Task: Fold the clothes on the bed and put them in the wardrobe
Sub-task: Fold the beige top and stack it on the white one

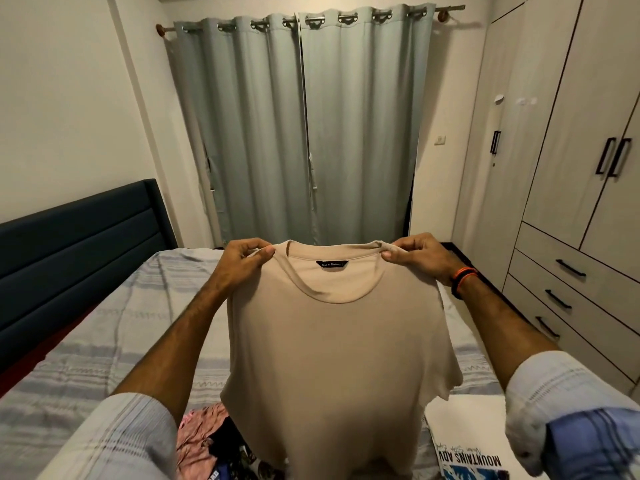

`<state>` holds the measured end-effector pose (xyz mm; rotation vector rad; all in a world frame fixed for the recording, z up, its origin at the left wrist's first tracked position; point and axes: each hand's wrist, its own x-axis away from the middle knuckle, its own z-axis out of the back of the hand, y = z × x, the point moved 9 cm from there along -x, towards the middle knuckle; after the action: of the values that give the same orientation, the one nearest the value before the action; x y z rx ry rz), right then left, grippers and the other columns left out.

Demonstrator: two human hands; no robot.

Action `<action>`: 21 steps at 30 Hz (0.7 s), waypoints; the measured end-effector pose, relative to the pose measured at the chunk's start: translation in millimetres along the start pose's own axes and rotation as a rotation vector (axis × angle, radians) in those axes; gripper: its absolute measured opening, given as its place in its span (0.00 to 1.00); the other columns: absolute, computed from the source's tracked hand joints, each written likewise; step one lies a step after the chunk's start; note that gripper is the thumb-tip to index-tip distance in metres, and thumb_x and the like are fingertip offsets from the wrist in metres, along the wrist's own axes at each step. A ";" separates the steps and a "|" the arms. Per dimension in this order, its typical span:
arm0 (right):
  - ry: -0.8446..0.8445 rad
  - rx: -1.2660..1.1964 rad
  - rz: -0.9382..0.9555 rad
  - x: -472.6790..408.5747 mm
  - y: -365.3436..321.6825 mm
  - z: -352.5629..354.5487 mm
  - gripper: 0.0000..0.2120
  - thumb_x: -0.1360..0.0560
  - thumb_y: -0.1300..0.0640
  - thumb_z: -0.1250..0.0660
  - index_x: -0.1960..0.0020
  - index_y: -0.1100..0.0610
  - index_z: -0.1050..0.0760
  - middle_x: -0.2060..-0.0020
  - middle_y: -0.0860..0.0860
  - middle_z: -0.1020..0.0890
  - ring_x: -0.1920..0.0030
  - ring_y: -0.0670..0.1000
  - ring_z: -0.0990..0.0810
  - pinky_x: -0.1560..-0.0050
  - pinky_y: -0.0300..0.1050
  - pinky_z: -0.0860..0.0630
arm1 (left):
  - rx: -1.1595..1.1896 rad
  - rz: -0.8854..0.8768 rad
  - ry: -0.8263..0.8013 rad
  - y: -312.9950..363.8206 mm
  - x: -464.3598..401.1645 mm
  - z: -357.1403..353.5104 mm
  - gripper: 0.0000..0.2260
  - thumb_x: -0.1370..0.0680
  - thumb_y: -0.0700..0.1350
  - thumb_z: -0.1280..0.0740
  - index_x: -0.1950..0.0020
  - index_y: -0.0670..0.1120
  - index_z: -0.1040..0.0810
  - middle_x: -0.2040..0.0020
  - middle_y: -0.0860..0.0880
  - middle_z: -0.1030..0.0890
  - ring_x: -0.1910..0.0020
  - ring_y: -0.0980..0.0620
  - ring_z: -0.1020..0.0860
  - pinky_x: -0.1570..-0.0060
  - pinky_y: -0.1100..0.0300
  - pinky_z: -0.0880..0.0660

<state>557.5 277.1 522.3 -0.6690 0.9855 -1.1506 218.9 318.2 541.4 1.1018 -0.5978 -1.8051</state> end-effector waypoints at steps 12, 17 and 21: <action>-0.017 -0.058 -0.202 -7.6 2.7 -9.5 0.09 0.27 0.54 0.27 0.60 0.59 0.16 0.63 0.54 0.16 0.62 0.50 0.20 0.62 0.42 0.22 | 0.162 0.251 -0.017 -26.3 -1.7 1.0 0.15 0.20 0.49 0.35 0.53 0.37 0.17 0.58 0.46 0.16 0.59 0.51 0.21 0.52 0.55 0.23; 0.340 0.290 -0.209 -23.5 11.3 -31.1 0.22 0.32 0.47 0.26 0.74 0.61 0.27 0.77 0.49 0.30 0.71 0.49 0.31 0.69 0.42 0.34 | -0.148 0.284 0.146 -32.7 -0.3 -23.7 0.20 0.22 0.48 0.34 0.72 0.43 0.28 0.70 0.45 0.25 0.66 0.47 0.27 0.59 0.55 0.28; 0.374 0.294 -0.160 -27.0 -0.3 -62.5 0.22 0.33 0.48 0.27 0.76 0.60 0.32 0.78 0.49 0.33 0.72 0.51 0.32 0.69 0.43 0.33 | -0.119 0.302 0.183 -16.9 9.2 -56.7 0.16 0.23 0.47 0.34 0.68 0.41 0.23 0.68 0.45 0.21 0.61 0.46 0.23 0.60 0.60 0.33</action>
<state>498.8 305.6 503.0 -0.3039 1.0574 -1.5635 259.1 320.9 497.1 1.0226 -0.5100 -1.4451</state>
